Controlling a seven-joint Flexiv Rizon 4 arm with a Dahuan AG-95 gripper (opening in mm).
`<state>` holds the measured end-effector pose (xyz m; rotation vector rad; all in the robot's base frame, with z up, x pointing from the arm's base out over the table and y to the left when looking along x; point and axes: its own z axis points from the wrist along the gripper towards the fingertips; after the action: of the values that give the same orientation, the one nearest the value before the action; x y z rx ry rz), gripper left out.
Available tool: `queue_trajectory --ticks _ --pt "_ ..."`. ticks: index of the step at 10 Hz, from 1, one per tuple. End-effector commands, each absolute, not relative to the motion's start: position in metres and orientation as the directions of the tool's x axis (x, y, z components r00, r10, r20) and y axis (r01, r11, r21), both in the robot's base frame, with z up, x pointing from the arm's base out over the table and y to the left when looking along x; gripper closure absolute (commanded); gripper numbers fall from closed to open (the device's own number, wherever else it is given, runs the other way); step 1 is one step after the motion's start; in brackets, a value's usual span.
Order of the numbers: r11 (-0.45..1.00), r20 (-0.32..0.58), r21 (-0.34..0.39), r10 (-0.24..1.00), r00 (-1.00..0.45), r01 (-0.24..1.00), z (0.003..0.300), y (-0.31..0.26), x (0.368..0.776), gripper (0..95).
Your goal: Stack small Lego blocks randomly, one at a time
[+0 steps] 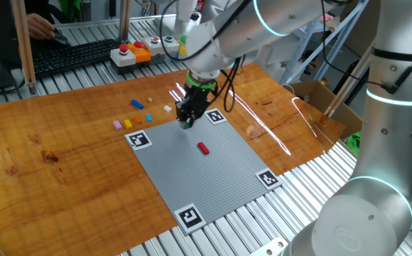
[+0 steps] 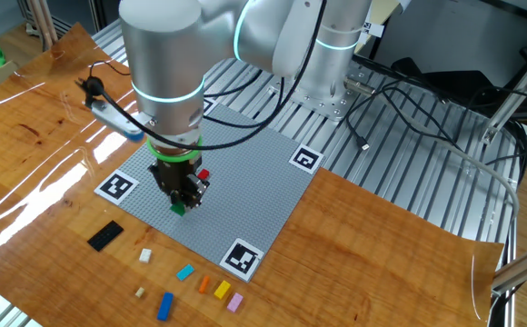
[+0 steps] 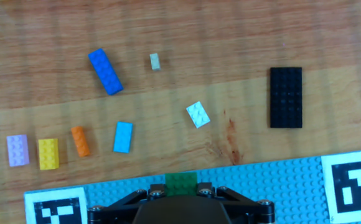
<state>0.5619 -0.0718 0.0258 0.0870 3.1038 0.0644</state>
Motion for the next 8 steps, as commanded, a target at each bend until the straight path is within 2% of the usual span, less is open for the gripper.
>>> queue_trajectory --ticks 1,8 --pt "0.997 -0.042 0.042 0.07 -0.997 0.068 0.026 -0.077 0.55 95.0" --pt "0.991 -0.052 0.066 0.123 -0.991 0.12 0.015 -0.087 0.529 95.0"
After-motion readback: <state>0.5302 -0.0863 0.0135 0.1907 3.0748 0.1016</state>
